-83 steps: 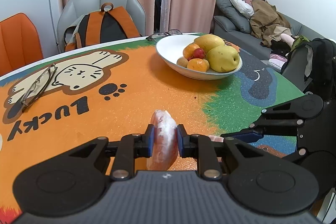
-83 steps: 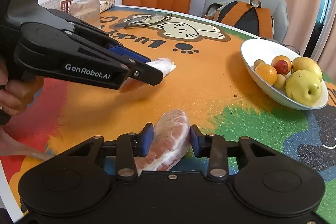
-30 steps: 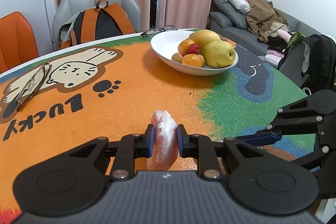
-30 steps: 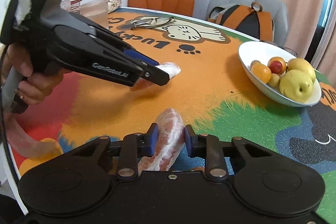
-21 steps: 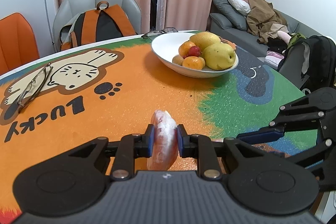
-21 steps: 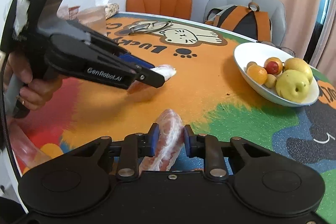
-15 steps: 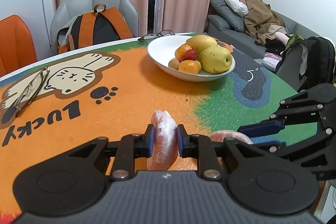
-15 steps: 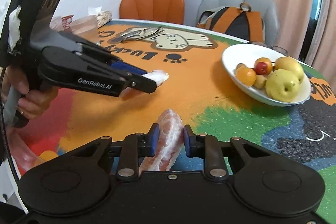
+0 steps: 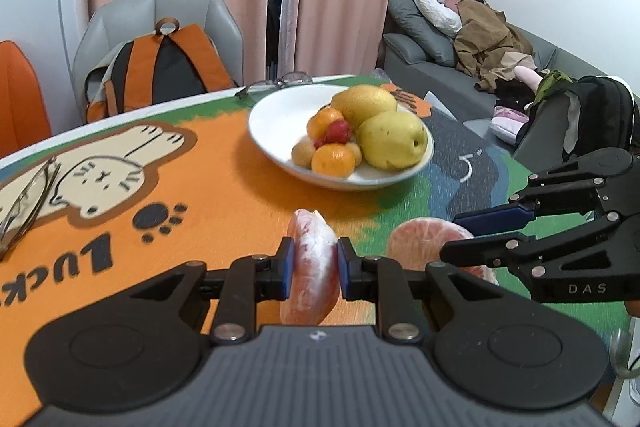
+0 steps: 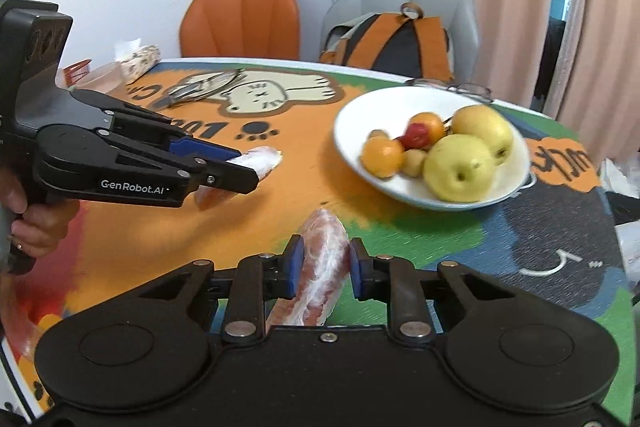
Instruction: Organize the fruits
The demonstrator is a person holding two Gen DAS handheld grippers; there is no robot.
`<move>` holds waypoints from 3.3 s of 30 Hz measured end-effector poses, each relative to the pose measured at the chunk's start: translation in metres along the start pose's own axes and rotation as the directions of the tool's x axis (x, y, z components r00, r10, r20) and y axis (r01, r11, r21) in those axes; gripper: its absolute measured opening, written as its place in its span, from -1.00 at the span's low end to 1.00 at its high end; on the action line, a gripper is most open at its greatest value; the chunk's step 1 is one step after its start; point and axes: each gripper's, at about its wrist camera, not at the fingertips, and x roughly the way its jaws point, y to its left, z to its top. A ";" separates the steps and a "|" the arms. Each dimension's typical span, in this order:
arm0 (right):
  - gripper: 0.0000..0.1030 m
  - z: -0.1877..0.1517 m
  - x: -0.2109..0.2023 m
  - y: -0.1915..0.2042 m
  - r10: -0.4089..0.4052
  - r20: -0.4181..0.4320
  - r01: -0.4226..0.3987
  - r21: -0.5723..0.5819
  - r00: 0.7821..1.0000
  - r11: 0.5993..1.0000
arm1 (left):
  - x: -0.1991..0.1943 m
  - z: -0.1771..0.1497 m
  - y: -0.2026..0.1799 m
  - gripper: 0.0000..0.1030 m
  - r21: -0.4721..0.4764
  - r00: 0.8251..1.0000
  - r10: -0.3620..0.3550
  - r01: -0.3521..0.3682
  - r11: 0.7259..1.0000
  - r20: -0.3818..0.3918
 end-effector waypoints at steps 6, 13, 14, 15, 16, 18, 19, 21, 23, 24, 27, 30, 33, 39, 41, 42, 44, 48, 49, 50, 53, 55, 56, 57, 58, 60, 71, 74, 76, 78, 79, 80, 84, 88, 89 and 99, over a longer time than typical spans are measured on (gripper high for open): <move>-0.58 0.014 0.003 -0.018 -0.023 0.028 0.023 0.009 0.999 1.000 | 0.017 0.025 -0.005 -0.60 0.021 1.000 -0.003 0.003 1.000 0.023; -0.58 0.030 0.007 -0.034 -0.023 0.056 0.022 0.023 0.998 1.000 | 0.039 0.055 -0.004 -0.60 0.013 0.999 -0.012 0.011 1.000 0.043; -0.58 0.032 0.008 -0.035 -0.023 0.057 0.022 0.022 0.998 1.000 | 0.043 0.059 -0.003 -0.60 0.013 0.999 -0.012 0.011 1.000 0.047; -0.58 0.033 0.009 -0.037 -0.024 0.059 0.023 0.024 0.998 0.999 | 0.047 0.063 -0.002 -0.60 0.014 0.999 -0.010 0.010 1.000 0.048; -0.58 0.034 0.009 -0.038 -0.026 0.060 0.024 0.025 0.998 0.999 | 0.051 0.067 -0.002 -0.60 0.016 0.999 -0.008 0.008 1.000 0.048; -0.58 0.035 0.011 -0.040 -0.023 0.061 0.022 0.023 0.998 0.999 | 0.059 0.074 0.001 -0.60 0.011 0.999 -0.003 0.002 1.000 0.050; -0.58 0.036 0.012 -0.042 -0.026 0.061 0.024 0.027 0.998 0.999 | 0.064 0.078 0.003 -0.60 0.004 0.999 0.000 0.000 1.000 0.052; -0.59 0.037 0.013 -0.045 -0.026 0.062 0.024 0.034 0.998 0.999 | 0.073 0.085 0.007 -0.60 -0.009 0.998 0.007 -0.006 1.000 0.056; -0.59 0.038 0.014 -0.048 -0.023 0.065 0.021 0.040 0.998 0.999 | 0.083 0.092 0.010 -0.60 -0.012 0.999 0.006 -0.006 1.000 0.054; -0.59 0.039 0.014 -0.049 -0.024 0.068 0.021 0.045 0.997 0.999 | 0.087 0.094 0.010 -0.60 -0.012 0.999 0.007 -0.006 1.000 0.051; -0.59 0.043 0.014 -0.054 -0.031 0.082 0.027 0.055 0.996 0.998 | 0.100 0.098 0.011 -0.60 -0.017 0.999 0.011 -0.010 1.000 0.043; -0.60 0.050 0.013 -0.059 -0.037 0.100 0.031 0.065 0.994 0.997 | 0.111 0.098 0.013 -0.60 -0.027 0.999 0.012 -0.012 1.000 0.029; -0.62 0.058 0.012 -0.063 -0.048 0.116 0.040 0.070 0.992 0.997 | 0.122 0.098 0.019 -0.60 -0.043 1.000 0.023 -0.022 0.999 0.016; -0.68 0.074 0.018 -0.074 -0.064 0.139 0.051 0.091 0.988 0.994 | 0.130 0.097 0.028 -0.58 -0.091 1.000 0.025 -0.024 0.996 0.016; -0.68 0.078 0.026 -0.078 -0.059 0.134 0.046 0.103 0.989 0.994 | 0.126 0.096 0.029 -0.55 -0.091 0.999 0.027 -0.024 0.996 0.033; -0.68 0.079 0.031 -0.079 -0.060 0.129 0.046 0.108 0.990 0.993 | 0.124 0.096 0.030 -0.55 -0.084 0.999 0.022 -0.019 0.996 0.036; -0.68 0.081 0.044 -0.084 -0.061 0.112 0.048 0.119 0.992 0.992 | 0.118 0.096 0.029 -0.54 -0.076 0.998 0.030 -0.027 0.997 0.047; -0.68 0.082 0.063 -0.091 -0.051 0.101 0.035 0.156 0.994 0.987 | 0.105 0.094 0.030 -0.54 -0.073 0.998 0.026 -0.022 0.997 0.050; -0.68 0.081 0.067 -0.094 -0.041 0.102 0.023 0.173 0.994 0.985 | 0.102 0.094 0.031 -0.53 -0.072 0.998 0.027 -0.023 0.997 0.049; -0.68 0.080 0.070 -0.096 -0.033 0.102 0.014 0.187 0.994 0.982 | 0.099 0.092 0.031 -0.53 -0.071 0.998 0.026 -0.022 0.997 0.051; -0.68 0.077 0.075 -0.101 -0.024 0.113 -0.001 0.222 0.993 0.975 | 0.088 0.087 0.030 -0.53 -0.067 0.998 0.017 -0.014 0.998 0.054; -0.66 0.077 0.074 -0.102 -0.016 0.111 -0.009 0.228 0.994 0.974 | 0.083 0.083 0.028 -0.50 -0.062 0.999 0.011 -0.008 0.998 0.052; -0.64 0.076 0.074 -0.102 -0.021 0.108 -0.003 0.219 0.994 0.976 | 0.080 0.081 0.027 -0.45 -0.063 0.999 0.009 -0.005 0.998 0.053; -0.55 0.077 0.073 -0.102 -0.039 0.109 0.014 0.221 0.993 0.975 | 0.078 0.078 0.026 -0.42 -0.063 0.999 0.007 -0.004 0.998 0.053; -0.48 0.077 0.072 -0.102 -0.048 0.111 0.022 0.226 0.993 0.974 | 0.075 0.076 0.025 -0.36 -0.060 0.999 0.006 -0.002 0.998 0.053; -0.30 0.077 0.068 -0.104 -0.038 0.116 0.009 0.238 0.992 0.971 | 0.069 0.071 0.023 -0.27 -0.055 0.998 0.007 -0.004 0.999 0.055; 0.97 0.061 0.018 -0.096 -0.021 0.228 -0.040 0.262 0.974 0.964 | 0.035 0.041 0.021 0.28 -0.081 0.998 0.028 -0.023 0.996 0.064; 1.00 0.055 0.009 -0.089 -0.018 0.228 -0.043 0.260 0.973 0.965 | 0.026 0.034 0.019 0.48 -0.090 0.997 0.043 -0.037 0.995 0.071; 1.00 0.050 0.005 -0.084 -0.014 0.228 -0.048 0.265 0.974 0.963 | 0.020 0.031 0.018 0.57 -0.097 0.996 0.049 -0.042 0.994 0.072; 1.00 0.044 0.001 -0.080 -0.021 0.232 -0.043 0.267 0.973 0.963 | 0.014 0.027 0.017 0.67 -0.111 0.996 0.053 -0.044 0.993 0.072; 1.00 0.041 -0.001 -0.076 -0.028 0.233 -0.035 0.261 0.972 0.965 | 0.010 0.026 0.017 0.73 -0.120 0.996 0.054 -0.045 0.992 0.074; 1.00 0.037 -0.003 -0.072 -0.037 0.230 -0.022 0.250 0.973 0.968 | 0.006 0.024 0.016 0.80 -0.132 0.996 0.059 -0.049 0.990 0.072; 1.00 0.023 -0.011 -0.054 -0.077 0.208 0.035 0.195 0.975 0.980 | -0.007 0.015 0.010 0.86 -0.158 0.994 0.091 -0.081 0.984 0.059; 1.00 0.010 -0.024 -0.040 -0.084 0.200 0.045 0.189 0.976 0.981 | -0.025 0.003 -0.005 0.88 -0.130 0.986 0.147 -0.136 0.982 0.076; 1.00 0.006 -0.029 -0.037 -0.082 0.199 0.043 0.190 0.977 0.981 | -0.029 0.001 -0.008 0.90 -0.126 0.984 0.157 -0.147 0.981 0.080; 1.00 -0.022 -0.063 -0.008 -0.136 0.193 0.103 0.169 0.972 0.980 | -0.069 -0.032 -0.038 0.93 -0.139 0.972 0.216 -0.202 0.969 0.091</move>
